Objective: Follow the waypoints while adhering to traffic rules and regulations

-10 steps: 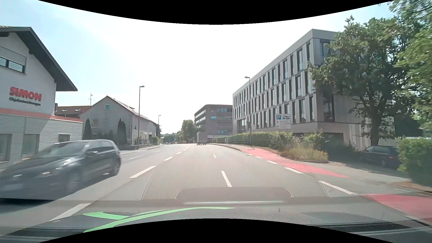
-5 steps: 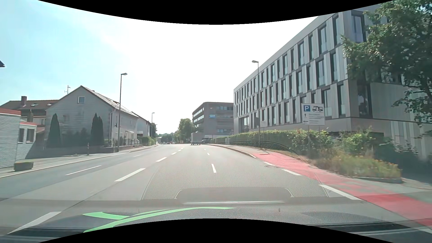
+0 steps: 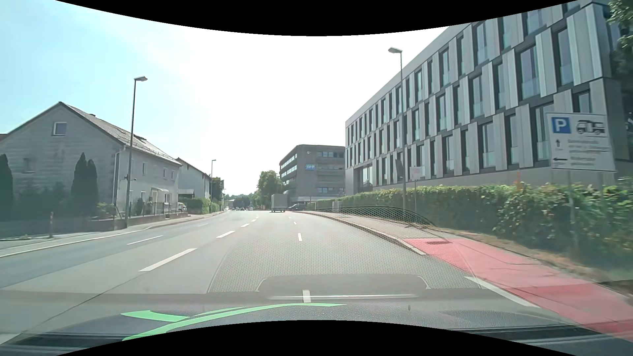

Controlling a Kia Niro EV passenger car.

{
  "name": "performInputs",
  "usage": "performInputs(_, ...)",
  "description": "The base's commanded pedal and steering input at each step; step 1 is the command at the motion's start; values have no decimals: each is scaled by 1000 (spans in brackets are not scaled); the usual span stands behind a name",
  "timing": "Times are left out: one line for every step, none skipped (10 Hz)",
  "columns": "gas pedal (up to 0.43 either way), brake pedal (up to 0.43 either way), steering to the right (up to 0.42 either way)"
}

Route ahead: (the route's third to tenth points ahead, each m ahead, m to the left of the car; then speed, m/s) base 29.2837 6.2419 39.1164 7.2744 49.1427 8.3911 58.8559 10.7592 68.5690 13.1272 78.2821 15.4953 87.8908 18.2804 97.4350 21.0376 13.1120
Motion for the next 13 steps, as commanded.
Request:
performInputs(98,0,-3)
performInputs(98,0,-5)
performInputs(98,0,-8)
performInputs(98,0,-9)
performInputs(98,0,-12)
performInputs(79,0,-14)
performInputs(67,0,-16)
performInputs(67,0,-17)
performInputs(67,0,-19)
performInputs(67,0,-20)
performInputs(67,0,-21)
performInputs(67,0,-22)
performInputs(67,0,-24)
